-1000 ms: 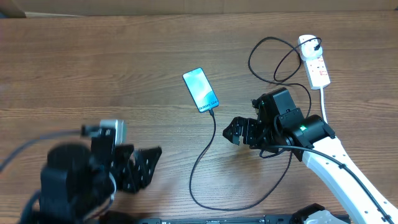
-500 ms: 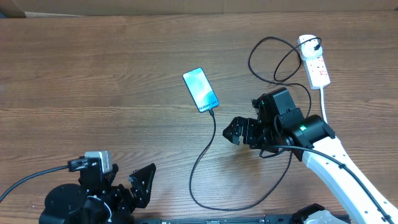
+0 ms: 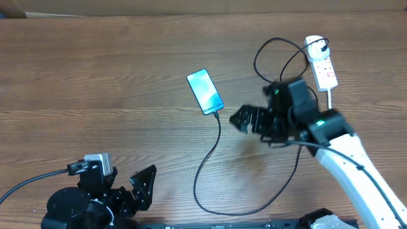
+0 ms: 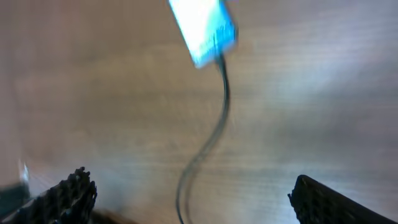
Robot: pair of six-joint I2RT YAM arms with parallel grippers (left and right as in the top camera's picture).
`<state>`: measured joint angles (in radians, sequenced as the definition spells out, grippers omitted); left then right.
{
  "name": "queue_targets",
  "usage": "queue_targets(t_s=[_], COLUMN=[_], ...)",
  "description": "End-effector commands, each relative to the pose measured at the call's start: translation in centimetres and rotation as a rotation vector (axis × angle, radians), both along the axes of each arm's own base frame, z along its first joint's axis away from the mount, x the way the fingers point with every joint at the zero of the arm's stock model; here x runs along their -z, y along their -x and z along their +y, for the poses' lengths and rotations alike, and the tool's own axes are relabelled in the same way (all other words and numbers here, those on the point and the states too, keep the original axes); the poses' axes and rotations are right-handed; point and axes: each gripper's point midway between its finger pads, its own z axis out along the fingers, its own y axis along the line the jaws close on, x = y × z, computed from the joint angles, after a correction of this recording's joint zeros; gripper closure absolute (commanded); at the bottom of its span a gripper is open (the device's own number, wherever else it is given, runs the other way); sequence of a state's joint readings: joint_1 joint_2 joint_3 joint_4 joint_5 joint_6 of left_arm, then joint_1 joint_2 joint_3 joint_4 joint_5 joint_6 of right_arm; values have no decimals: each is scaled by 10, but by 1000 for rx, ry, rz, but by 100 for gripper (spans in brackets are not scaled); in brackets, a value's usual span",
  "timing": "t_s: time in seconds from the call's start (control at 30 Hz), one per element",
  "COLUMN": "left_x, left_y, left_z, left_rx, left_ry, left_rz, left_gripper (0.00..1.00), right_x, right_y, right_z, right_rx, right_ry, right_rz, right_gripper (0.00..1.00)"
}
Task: Plug charger to phone and switch on socket
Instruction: 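Move the right gripper up to the white power strip's switch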
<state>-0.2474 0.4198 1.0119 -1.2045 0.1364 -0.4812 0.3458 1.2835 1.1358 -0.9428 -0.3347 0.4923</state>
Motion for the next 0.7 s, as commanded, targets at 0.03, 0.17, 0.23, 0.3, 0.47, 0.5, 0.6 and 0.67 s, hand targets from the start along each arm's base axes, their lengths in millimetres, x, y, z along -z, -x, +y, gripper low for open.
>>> queue_targets(t_s=[0.03,0.17,0.23,0.3,0.47,0.5,0.6,0.67], left_x=[3,3,3,3,3,4,6,8], left_y=[-1,-3,-3,-3,-3,-3,-1,0], left_z=[6,9,10,10,10,10,11,11], left_rx=[-36,-55,-60,-60,-60,-60,-60,-59], left_ry=[-8,-21,-25,-25,-25,-25,-29,-30], left_rz=[2,-2,-3,-3,-2,-1,12,18], left_gripper=[0,0,0,0,1,0,1,0], right_x=[-88,-130,-136,-134,-108,-101,-84,-74], right_y=[-51,-77,-89,-100,-139,-149,-176,-192], right_z=[-65,-132,-162,-186,-246,-257,-284,-301], right_rx=[211,401,451,481,562,583,637,666], right_ry=[103,176,212,240,272,268,247,263], right_rz=[-228,-230,-187,-131,-11,-8,-26,-53], right_gripper=[0,0,0,0,0,0,0,0])
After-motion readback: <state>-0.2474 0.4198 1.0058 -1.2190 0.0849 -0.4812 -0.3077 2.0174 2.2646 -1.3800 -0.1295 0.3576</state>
